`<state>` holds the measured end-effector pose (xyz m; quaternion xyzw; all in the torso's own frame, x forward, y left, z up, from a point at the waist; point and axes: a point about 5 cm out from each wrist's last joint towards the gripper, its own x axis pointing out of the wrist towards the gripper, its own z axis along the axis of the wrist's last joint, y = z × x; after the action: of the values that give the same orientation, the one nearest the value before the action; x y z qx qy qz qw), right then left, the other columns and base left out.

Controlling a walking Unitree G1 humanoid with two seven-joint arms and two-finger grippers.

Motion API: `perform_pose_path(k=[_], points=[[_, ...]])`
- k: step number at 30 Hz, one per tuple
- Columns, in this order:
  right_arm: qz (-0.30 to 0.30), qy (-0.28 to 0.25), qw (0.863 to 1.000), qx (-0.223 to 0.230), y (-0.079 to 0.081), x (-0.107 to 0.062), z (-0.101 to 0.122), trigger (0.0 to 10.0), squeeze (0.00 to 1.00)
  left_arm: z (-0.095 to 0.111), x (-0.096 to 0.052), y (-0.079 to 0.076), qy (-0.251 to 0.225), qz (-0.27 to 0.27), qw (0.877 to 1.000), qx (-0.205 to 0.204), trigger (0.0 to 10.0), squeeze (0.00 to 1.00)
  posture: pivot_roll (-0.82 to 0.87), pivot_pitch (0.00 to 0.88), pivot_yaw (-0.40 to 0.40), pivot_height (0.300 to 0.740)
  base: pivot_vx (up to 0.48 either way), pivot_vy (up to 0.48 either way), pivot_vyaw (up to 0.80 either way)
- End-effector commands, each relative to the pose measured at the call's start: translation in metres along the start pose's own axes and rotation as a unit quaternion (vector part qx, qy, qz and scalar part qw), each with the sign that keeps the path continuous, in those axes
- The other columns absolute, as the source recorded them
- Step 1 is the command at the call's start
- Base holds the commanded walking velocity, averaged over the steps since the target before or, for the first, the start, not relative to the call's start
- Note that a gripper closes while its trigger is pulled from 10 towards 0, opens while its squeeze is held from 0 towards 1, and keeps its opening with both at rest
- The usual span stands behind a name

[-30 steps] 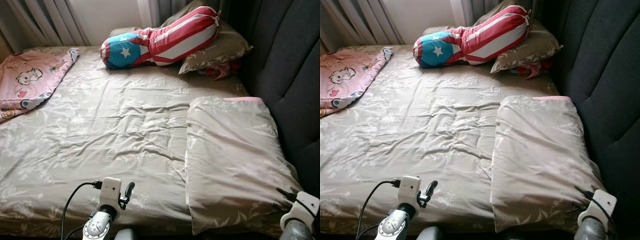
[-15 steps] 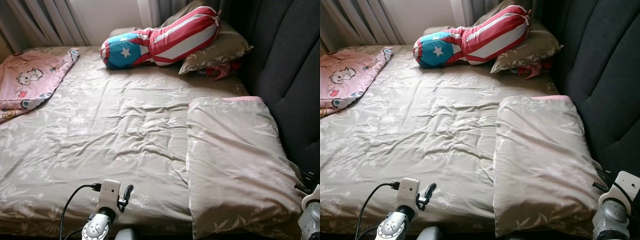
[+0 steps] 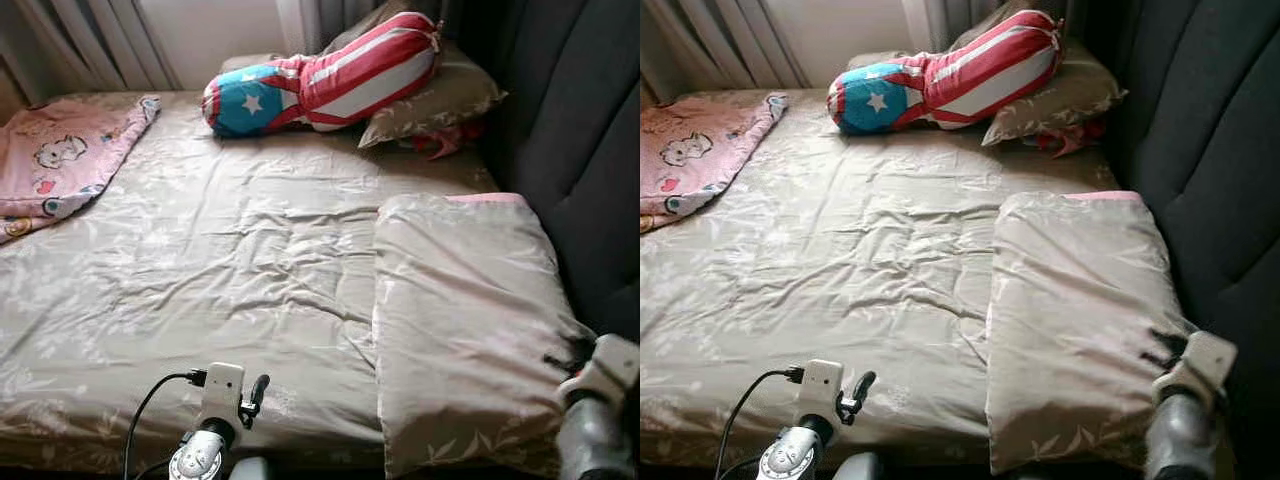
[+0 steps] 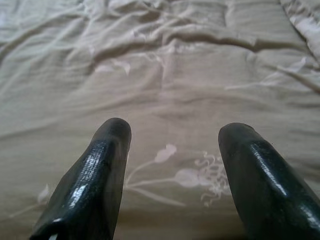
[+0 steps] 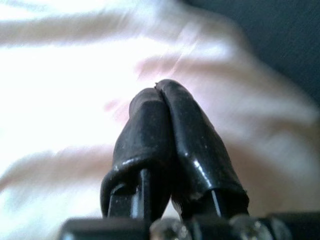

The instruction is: Clean up the room

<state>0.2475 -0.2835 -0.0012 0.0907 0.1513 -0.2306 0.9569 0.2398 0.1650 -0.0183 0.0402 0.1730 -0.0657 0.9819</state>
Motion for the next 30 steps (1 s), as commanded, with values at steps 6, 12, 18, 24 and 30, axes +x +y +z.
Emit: perform_pose_path(k=[6,12,18,24,30], points=[[0.074,0.055,0.996,-0.023,0.03,-0.025,-0.044,10.0,0.0,-0.012,0.003,-0.002,0.039,0.011,0.999,-0.013,10.0,0.0,-0.06,0.0,-0.005,0.681,0.0,0.0,0.0],[0.099,0.088,0.991,-0.036,0.043,-0.028,-0.054,10.0,0.0,-0.019,0.005,-0.002,0.071,0.023,0.997,-0.025,10.0,0.0,-0.07,0.0,-0.016,0.716,0.0,0.0,0.0],[0.111,0.118,0.986,-0.042,0.049,-0.028,-0.059,10.0,0.0,-0.03,0.001,0.001,0.112,0.037,0.992,-0.036,10.0,0.0,-0.06,0.0,-0.027,0.74,0.0,0.0,0.0],[0.109,0.163,0.979,-0.052,0.049,-0.032,-0.069,10.0,0.0,-0.041,-0.004,0.006,0.149,0.06,0.985,-0.056,10.0,0.0,-0.05,0.0,-0.05,0.74,0.0,0.0,0.0],[0.101,0.207,0.971,-0.062,0.041,-0.038,-0.08,10.0,0.0,-0.052,-0.01,0.003,0.18,0.072,0.979,-0.066,10.0,0.0,-0.05,0.0,-0.077,0.74,0.0,0.0,0.0]])
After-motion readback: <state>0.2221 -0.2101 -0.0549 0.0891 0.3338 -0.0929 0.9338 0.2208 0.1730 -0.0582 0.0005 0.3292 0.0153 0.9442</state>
